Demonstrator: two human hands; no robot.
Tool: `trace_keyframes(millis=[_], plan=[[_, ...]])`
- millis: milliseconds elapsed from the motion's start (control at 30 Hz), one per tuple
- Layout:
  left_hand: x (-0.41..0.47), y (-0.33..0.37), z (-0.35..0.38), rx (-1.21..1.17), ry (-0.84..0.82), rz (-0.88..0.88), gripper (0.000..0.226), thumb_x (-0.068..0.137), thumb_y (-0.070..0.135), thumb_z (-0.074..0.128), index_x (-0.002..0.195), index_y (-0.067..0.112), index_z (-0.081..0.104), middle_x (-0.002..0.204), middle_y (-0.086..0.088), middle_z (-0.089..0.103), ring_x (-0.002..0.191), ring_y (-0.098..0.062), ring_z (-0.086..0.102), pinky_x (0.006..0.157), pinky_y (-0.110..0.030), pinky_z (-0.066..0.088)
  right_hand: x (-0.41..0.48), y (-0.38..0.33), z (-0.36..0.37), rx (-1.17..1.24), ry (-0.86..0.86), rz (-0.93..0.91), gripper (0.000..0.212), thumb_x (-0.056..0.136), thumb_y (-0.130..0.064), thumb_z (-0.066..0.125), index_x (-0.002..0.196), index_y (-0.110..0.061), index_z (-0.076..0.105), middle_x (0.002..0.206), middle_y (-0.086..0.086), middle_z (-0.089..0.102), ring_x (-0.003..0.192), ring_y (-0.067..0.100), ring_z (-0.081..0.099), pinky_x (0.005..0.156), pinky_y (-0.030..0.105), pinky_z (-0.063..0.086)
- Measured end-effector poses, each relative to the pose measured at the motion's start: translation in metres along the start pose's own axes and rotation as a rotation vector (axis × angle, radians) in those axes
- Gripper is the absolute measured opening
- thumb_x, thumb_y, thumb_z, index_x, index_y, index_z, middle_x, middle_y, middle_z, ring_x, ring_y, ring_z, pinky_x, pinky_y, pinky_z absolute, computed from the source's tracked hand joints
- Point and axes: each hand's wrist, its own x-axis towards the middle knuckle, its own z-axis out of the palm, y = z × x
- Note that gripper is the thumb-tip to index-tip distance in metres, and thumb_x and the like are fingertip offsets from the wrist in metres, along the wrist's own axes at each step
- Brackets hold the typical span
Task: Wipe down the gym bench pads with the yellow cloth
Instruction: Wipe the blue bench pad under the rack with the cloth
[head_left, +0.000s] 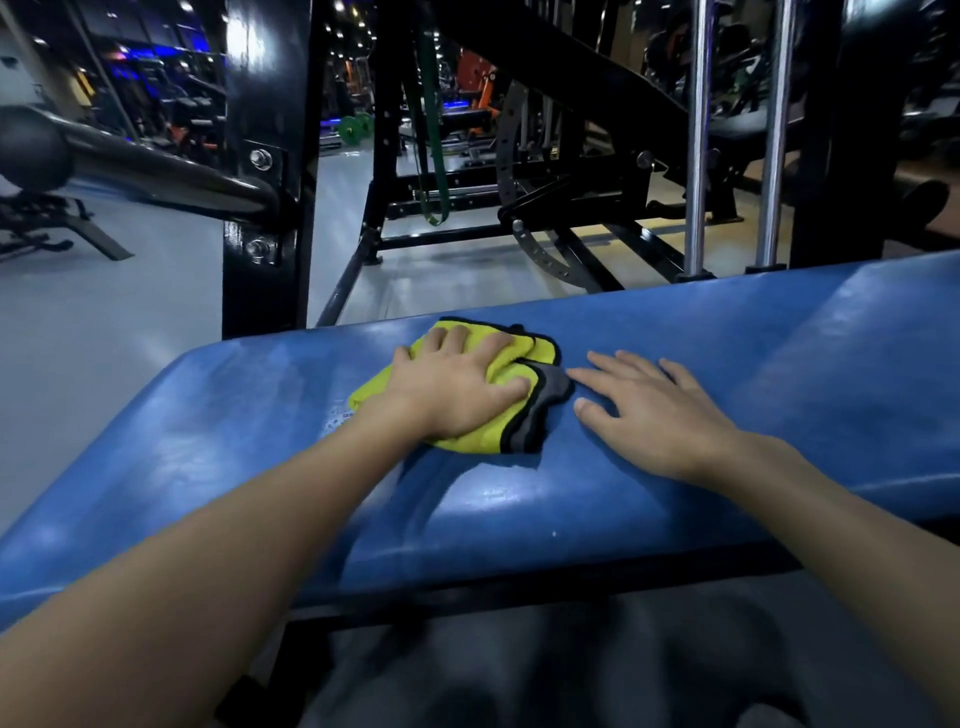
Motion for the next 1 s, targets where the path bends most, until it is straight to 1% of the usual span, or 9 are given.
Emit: trace_keyframes(millis=[67, 233, 433, 633, 767, 867, 933, 1000], plan=[[0.024, -0.001, -0.002, -0.016, -0.012, -0.006, 0.065, 0.088, 0.077, 0.027, 0.148, 0.053, 0.020, 0.161, -0.003, 0.025, 0.149, -0.027, 0.016, 0.115, -0.062, 0.017, 0.001, 0.000, 0.001, -0.002, 0.008, 0.007, 0.053, 0.102, -0.051, 0.025, 0.154, -0.042, 0.021, 0.165, -0.014, 0.009, 0.151, 0.007, 0.001, 0.122, 0.043, -0.002], [0.076, -0.003, -0.004, -0.016, -0.059, -0.058, 0.072, 0.090, 0.077, 0.025, 0.154, 0.047, 0.015, 0.165, -0.005, 0.015, 0.152, -0.030, 0.009, 0.116, -0.062, 0.012, 0.003, 0.001, 0.004, 0.017, 0.039, 0.008, 0.053, 0.100, -0.053, 0.026, 0.153, -0.043, 0.024, 0.165, -0.016, 0.011, 0.151, 0.006, 0.001, 0.122, 0.044, -0.001], [0.102, -0.005, -0.005, -0.002, -0.049, -0.087, 0.071, 0.090, 0.076, 0.023, 0.154, 0.045, 0.017, 0.162, -0.009, 0.024, 0.150, -0.033, 0.016, 0.114, -0.063, 0.015, 0.001, 0.002, 0.003, 0.049, 0.044, 0.005, 0.052, 0.101, -0.053, 0.028, 0.152, -0.044, 0.025, 0.164, -0.017, 0.011, 0.151, 0.005, 0.000, 0.122, 0.042, -0.002], [0.070, -0.005, 0.000, 0.010, -0.041, -0.050, 0.070, 0.092, 0.074, 0.020, 0.155, 0.045, 0.012, 0.165, -0.009, 0.016, 0.152, -0.030, 0.008, 0.118, -0.061, 0.009, 0.000, 0.001, 0.002, 0.065, 0.043, 0.002, 0.051, 0.100, -0.053, 0.029, 0.151, -0.046, 0.027, 0.164, -0.017, 0.013, 0.150, 0.004, 0.002, 0.122, 0.041, -0.002], [0.028, -0.001, 0.002, 0.014, -0.004, -0.008, 0.065, 0.093, 0.071, 0.024, 0.152, 0.046, 0.019, 0.160, -0.007, 0.025, 0.150, -0.028, 0.014, 0.117, -0.061, 0.013, -0.002, 0.001, 0.000, 0.060, 0.051, -0.003, 0.052, 0.101, -0.052, 0.030, 0.152, -0.044, 0.028, 0.164, -0.016, 0.015, 0.150, 0.005, 0.005, 0.122, 0.040, 0.000], [-0.012, 0.001, 0.003, 0.036, 0.029, 0.015, 0.062, 0.093, 0.071, 0.025, 0.150, 0.047, 0.020, 0.159, -0.006, 0.027, 0.150, -0.026, 0.014, 0.116, -0.059, 0.015, -0.003, 0.000, -0.001, 0.069, 0.053, -0.003, 0.051, 0.101, -0.052, 0.032, 0.151, -0.042, 0.031, 0.163, -0.015, 0.018, 0.150, 0.007, 0.008, 0.122, 0.040, 0.001], [-0.041, 0.003, 0.003, 0.052, 0.044, 0.041, 0.064, 0.093, 0.072, 0.021, 0.151, 0.047, 0.018, 0.160, -0.004, 0.026, 0.150, -0.023, 0.012, 0.116, -0.056, 0.016, -0.004, -0.001, -0.001, 0.068, 0.058, -0.007, 0.051, 0.101, -0.052, 0.032, 0.151, -0.041, 0.032, 0.163, -0.014, 0.020, 0.150, 0.008, 0.009, 0.122, 0.040, 0.002], [-0.070, 0.005, 0.002, 0.068, 0.031, 0.054, 0.072, 0.087, 0.075, 0.013, 0.153, 0.046, 0.015, 0.161, -0.004, 0.023, 0.151, -0.021, 0.009, 0.117, -0.054, 0.015, -0.006, -0.003, -0.002, 0.067, 0.057, -0.008, 0.051, 0.102, -0.051, 0.031, 0.152, -0.039, 0.032, 0.163, -0.012, 0.020, 0.151, 0.009, 0.010, 0.122, 0.041, 0.003]])
